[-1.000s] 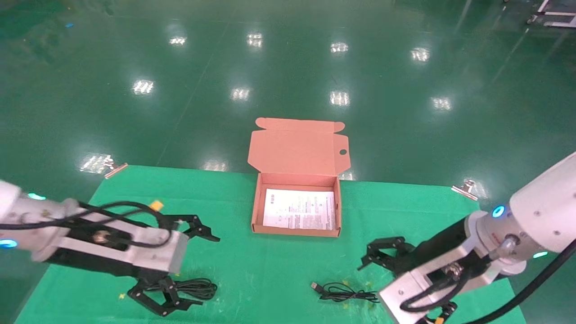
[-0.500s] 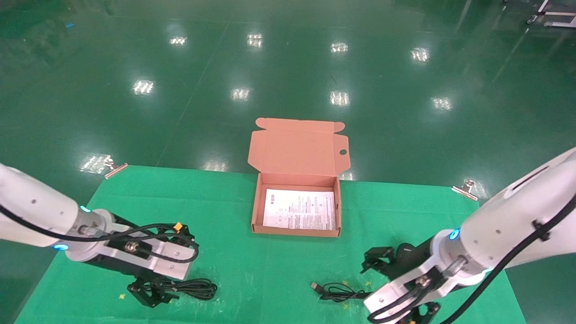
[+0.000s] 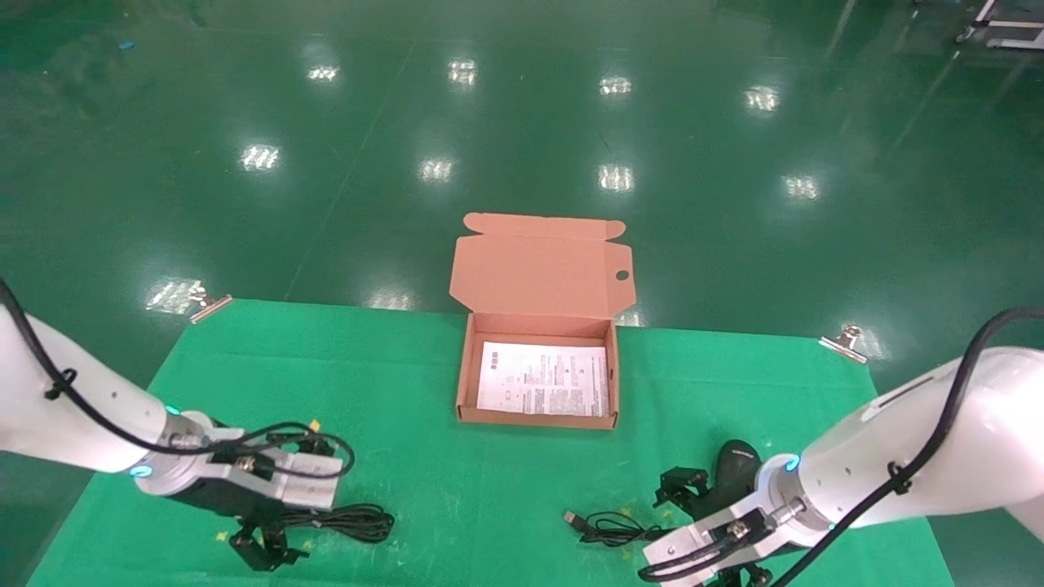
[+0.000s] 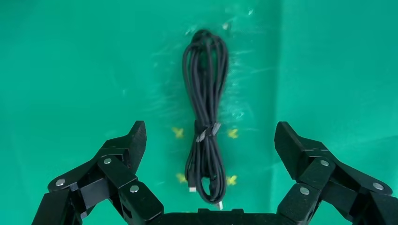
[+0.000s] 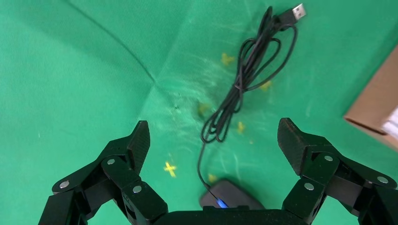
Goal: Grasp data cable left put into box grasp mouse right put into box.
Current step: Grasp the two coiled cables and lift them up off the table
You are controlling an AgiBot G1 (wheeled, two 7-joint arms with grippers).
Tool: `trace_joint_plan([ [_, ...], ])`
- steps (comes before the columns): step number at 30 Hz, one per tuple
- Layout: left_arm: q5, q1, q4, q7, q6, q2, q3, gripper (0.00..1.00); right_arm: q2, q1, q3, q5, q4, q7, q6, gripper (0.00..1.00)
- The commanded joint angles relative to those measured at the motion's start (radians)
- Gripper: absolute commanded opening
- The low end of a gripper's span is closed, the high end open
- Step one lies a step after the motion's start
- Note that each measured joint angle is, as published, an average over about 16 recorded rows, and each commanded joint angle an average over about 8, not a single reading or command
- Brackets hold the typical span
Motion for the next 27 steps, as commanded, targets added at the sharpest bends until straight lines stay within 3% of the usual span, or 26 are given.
trace_joint_plan([
  [1,-0.007,0.004,0.055,0.003,-0.016,0.008,-0.005,1.0,-0.008,-0.015,-0.002,-0.006,-0.02,0.006,0.018,1.0],
  [17,-0.048,-0.023,0.382,0.079,-0.096,0.105,-0.034,1.0,-0.102,-0.039,-0.003,-0.024,-0.208,0.032,0.089,1.0],
  [27,-0.052,-0.018,0.503,0.16,-0.17,0.137,-0.039,1.0,-0.134,-0.054,0.003,-0.022,-0.287,0.04,0.13,1.0],
])
